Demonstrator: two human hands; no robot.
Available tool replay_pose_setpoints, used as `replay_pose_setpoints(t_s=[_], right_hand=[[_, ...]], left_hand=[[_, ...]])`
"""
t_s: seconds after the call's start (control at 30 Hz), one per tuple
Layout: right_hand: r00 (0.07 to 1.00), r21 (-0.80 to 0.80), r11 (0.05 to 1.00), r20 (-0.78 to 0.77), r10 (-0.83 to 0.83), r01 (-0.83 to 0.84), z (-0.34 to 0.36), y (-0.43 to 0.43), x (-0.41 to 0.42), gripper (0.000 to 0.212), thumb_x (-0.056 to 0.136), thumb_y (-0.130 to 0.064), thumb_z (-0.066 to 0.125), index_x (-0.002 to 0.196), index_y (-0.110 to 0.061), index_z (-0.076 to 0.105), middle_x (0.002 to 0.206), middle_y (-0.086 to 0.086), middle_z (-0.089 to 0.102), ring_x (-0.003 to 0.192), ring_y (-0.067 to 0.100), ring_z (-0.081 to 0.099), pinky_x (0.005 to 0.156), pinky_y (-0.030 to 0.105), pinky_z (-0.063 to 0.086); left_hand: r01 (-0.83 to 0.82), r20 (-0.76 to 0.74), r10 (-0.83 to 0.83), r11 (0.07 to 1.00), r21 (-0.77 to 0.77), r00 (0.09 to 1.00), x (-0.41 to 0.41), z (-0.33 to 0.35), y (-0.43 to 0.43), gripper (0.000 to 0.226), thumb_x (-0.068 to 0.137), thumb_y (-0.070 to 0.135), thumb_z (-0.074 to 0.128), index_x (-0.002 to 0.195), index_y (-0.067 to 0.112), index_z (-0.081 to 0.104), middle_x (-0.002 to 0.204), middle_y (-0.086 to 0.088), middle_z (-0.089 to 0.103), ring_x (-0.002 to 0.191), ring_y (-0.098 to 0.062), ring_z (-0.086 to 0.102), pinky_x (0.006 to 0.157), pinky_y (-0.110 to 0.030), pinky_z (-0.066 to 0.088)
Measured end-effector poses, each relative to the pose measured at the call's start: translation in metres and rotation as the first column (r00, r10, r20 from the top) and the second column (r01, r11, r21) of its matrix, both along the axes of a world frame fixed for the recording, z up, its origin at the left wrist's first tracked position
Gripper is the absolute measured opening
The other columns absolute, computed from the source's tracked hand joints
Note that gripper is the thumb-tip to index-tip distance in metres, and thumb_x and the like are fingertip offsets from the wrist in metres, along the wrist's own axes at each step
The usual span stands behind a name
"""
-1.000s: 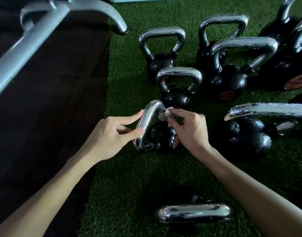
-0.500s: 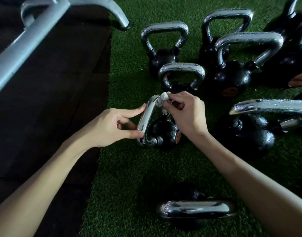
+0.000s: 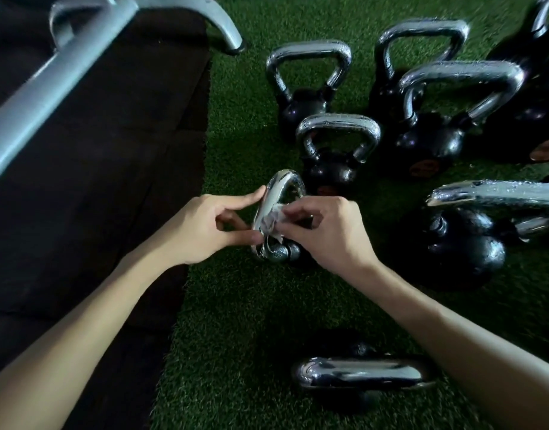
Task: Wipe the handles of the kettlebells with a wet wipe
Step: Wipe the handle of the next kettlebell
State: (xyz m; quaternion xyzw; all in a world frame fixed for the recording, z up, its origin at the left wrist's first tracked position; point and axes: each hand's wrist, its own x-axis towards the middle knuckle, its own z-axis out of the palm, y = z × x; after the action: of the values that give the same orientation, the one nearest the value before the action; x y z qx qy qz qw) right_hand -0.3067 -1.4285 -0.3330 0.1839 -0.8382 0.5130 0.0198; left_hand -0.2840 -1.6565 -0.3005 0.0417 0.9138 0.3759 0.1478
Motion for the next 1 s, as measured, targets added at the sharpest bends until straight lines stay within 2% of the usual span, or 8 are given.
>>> replay_pose_setpoints(t_s=[0.27, 0.33, 0.4, 0.53, 0.7, 0.83, 0.93, 1.0], right_hand=[[1.000, -0.023, 1.000, 0.013, 0.004, -0.003, 0.003, -0.003, -0.002, 0.015, 0.074, -0.020, 0.091, 0.085, -0.017, 0.081, 0.074, -0.015, 0.073, 0.060, -0.008, 0.062, 0.055, 0.006, 0.041], [0.995, -0.016, 0.996, 0.053, 0.085, -0.084, -0.001, -0.002, 0.012, 0.014, 0.074, -0.017, 0.091, 0.082, -0.013, 0.081, 0.067, -0.017, 0.067, 0.054, -0.009, 0.058, 0.050, 0.005, 0.037], [0.989, 0.034, 0.990, 0.059, 0.137, -0.140, -0.005, 0.000, 0.014, 0.015, 0.073, -0.020, 0.091, 0.081, -0.014, 0.080, 0.066, -0.016, 0.067, 0.054, -0.008, 0.058, 0.050, 0.006, 0.038], [0.974, 0.196, 0.956, -0.012, 0.224, -0.218, -0.010, 0.004, 0.010, 0.014, 0.074, -0.027, 0.090, 0.081, -0.021, 0.079, 0.074, -0.011, 0.073, 0.059, 0.000, 0.061, 0.053, 0.010, 0.037], [0.979, 0.214, 0.961, -0.069, 0.193, -0.175, -0.013, 0.005, 0.013, 0.013, 0.076, -0.026, 0.089, 0.084, -0.022, 0.080, 0.078, -0.015, 0.074, 0.061, -0.004, 0.062, 0.055, 0.011, 0.043], [0.990, 0.247, 0.959, 0.005, 0.142, -0.139, -0.026, 0.013, 0.010, 0.015, 0.073, -0.030, 0.090, 0.084, -0.026, 0.081, 0.084, -0.016, 0.076, 0.074, -0.001, 0.069, 0.066, 0.031, 0.058], [0.995, 0.205, 0.974, 0.011, 0.101, -0.101, -0.016, 0.018, 0.010, 0.016, 0.073, -0.027, 0.091, 0.085, -0.021, 0.082, 0.066, -0.032, 0.066, 0.066, -0.010, 0.064, 0.060, 0.010, 0.046], [1.000, 0.144, 0.989, 0.020, -0.022, 0.019, -0.008, 0.030, 0.010, 0.014, 0.073, -0.021, 0.090, 0.083, -0.017, 0.081, 0.052, -0.033, 0.057, 0.052, -0.010, 0.057, 0.051, 0.005, 0.037]], left_hand=[[-0.014, -0.029, 0.016, 0.999, 0.049, 0.999, -0.001, 0.001, 0.000, 0.076, 0.074, 0.049, 0.077, 0.143, 0.054, 0.044, 0.083, 0.018, 0.077, 0.052, 0.007, 0.042, 0.061, -0.020, 0.035], [-0.030, -0.015, 0.031, 0.997, 0.065, 0.999, -0.001, 0.004, 0.001, 0.076, 0.075, 0.044, 0.078, 0.144, 0.051, 0.045, 0.081, 0.017, 0.077, 0.052, 0.014, 0.045, 0.076, -0.039, 0.046], [-0.049, 0.018, 0.048, 0.995, 0.086, 0.999, 0.001, 0.004, 0.001, 0.075, 0.075, 0.040, 0.079, 0.142, 0.050, 0.045, 0.077, 0.018, 0.076, 0.062, 0.027, 0.046, 0.107, -0.055, 0.039], [-0.042, 0.048, 0.036, 0.989, 0.142, 0.998, -0.001, -0.004, -0.005, 0.070, 0.073, 0.049, 0.077, 0.134, 0.062, 0.044, 0.084, 0.014, 0.078, 0.088, 0.021, 0.058, 0.123, -0.050, 0.027], [-0.029, 0.010, 0.029, 0.993, 0.112, 1.000, -0.004, -0.002, -0.002, 0.069, 0.078, 0.050, 0.075, 0.138, 0.060, 0.042, 0.088, 0.018, 0.078, 0.111, 0.020, 0.055, 0.118, -0.035, 0.029], [-0.007, 0.012, 0.006, 0.999, 0.037, 1.000, -0.001, 0.011, 0.000, 0.069, 0.083, 0.047, 0.075, 0.144, 0.052, 0.043, 0.090, 0.019, 0.078, 0.078, 0.024, 0.057, 0.092, -0.021, 0.038], [-0.035, -0.068, 0.030, 0.997, -0.073, 0.997, 0.006, 0.019, 0.011, 0.079, 0.078, 0.048, 0.082, 0.148, 0.044, 0.045, 0.091, 0.016, 0.078, 0.054, 0.004, 0.056, 0.066, -0.015, 0.039], [-0.058, -0.138, 0.038, 0.988, -0.145, 0.990, 0.008, 0.018, 0.020, 0.086, 0.073, 0.050, 0.086, 0.149, 0.039, 0.046, 0.091, 0.016, 0.078, 0.049, 0.007, 0.053, 0.064, -0.017, 0.042]])
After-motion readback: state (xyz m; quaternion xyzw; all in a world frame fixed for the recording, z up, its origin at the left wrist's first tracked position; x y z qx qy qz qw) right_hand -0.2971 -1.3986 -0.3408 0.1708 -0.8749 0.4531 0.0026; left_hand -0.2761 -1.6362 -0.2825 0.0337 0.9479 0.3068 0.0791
